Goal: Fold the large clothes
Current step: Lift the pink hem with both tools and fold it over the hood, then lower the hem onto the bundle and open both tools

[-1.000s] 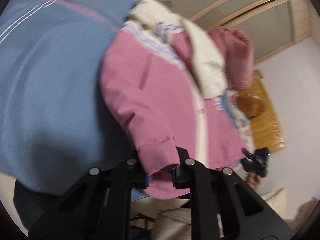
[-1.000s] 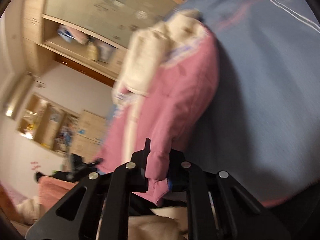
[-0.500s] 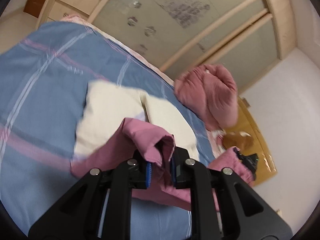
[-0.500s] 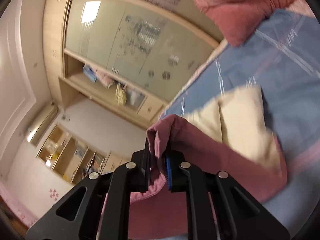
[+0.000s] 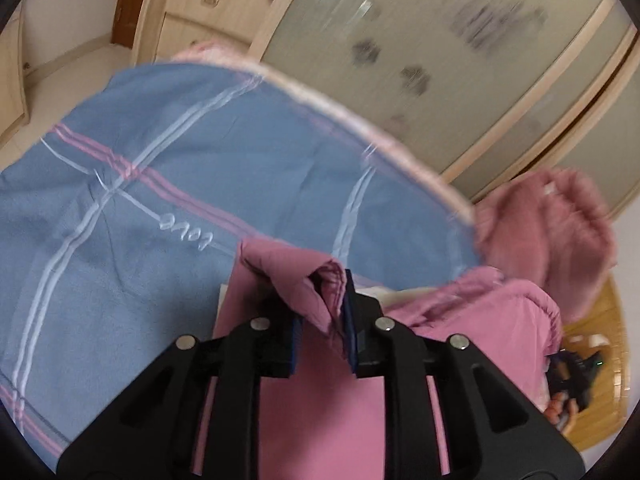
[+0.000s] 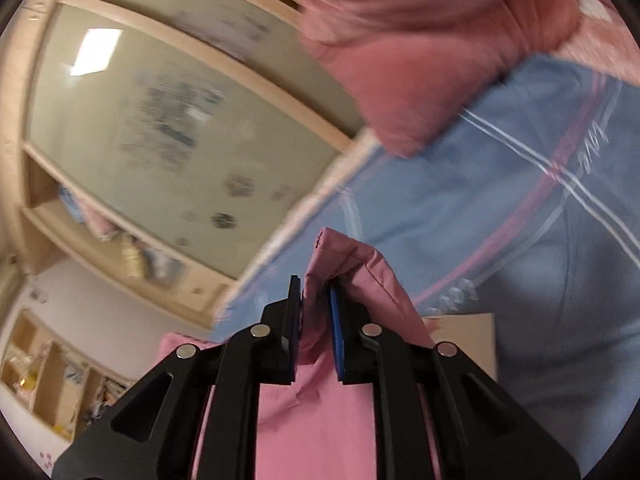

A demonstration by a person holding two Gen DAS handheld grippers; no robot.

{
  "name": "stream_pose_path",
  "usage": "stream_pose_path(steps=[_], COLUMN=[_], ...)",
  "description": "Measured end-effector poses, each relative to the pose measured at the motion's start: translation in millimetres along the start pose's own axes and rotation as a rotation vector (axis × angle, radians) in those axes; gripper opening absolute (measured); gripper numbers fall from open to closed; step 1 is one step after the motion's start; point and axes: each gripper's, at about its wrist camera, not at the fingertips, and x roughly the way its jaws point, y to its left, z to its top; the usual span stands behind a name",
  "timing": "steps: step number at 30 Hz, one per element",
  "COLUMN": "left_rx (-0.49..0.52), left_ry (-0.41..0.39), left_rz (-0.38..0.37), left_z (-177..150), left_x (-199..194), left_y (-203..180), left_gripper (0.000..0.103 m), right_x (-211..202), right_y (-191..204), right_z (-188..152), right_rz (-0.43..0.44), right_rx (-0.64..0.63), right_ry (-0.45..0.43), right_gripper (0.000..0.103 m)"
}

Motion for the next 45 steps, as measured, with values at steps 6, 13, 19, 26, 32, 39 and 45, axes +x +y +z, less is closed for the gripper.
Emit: stream_pose_path(steps=[6, 13, 19, 26, 32, 39, 45], left_rx=[-0.051, -0.178, 0.097, 0.501, 0.539, 0.440, 0.324], left_ry=[0.079, -0.281, -0.365, -0.032, 0.133, 0.110, 0.113], left_rz=[-0.010, -0.110, -0.152, -0.009, 0.176, 0.193, 0.198], left_z=[-23, -9, -33, -109, -119, -85, -69], left_x=[64, -29, -80, 22, 101, 128, 140], left_y=[30, 57, -21, -142, -146, -113, -81], left_gripper=[0.022, 0.075, 0.072, 0.051, 0.051, 0.051, 0.051], right_x=[49, -10, -32, 63, 138, 166, 166], right_y=[-82, -90, 36, 142, 132, 97, 58], right_z=[-23, -8, -51, -147, -176, -132, -105], right_rz=[-0.069, -0.085, -0.030, -0.167, -0.409, -0.446, -0.369], right_rx=[0.143, 0.156, -0.353, -0.736, -0.897, -0.787, -0.526], right_ry=[0.097, -0.112, -0.075, 0.178, 0.265, 0.226, 0.264], right_gripper=[0.048, 0.093, 0.088, 0.079, 0.079, 0.087, 0.096])
